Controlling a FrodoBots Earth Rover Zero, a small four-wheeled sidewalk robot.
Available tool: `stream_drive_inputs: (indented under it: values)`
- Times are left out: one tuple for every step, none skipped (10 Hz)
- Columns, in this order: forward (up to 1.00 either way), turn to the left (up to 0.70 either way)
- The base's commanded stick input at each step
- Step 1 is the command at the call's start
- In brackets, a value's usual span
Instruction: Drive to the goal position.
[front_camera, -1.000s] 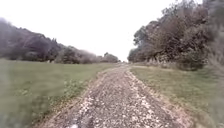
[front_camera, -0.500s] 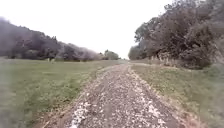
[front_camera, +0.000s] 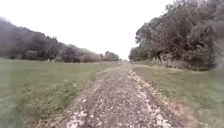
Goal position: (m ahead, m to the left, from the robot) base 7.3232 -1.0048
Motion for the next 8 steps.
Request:
stream_drive_inputs:
  values:
    - [0.53, -0.03]
    - [0.53, 0.11]
    - [0.53, 0.44]
    - [0.53, 0.33]
    - [0.53, 0.11]
    - [0.53, 0.0]
    - [0.53, 0.0]
    - [0.53, 0.0]
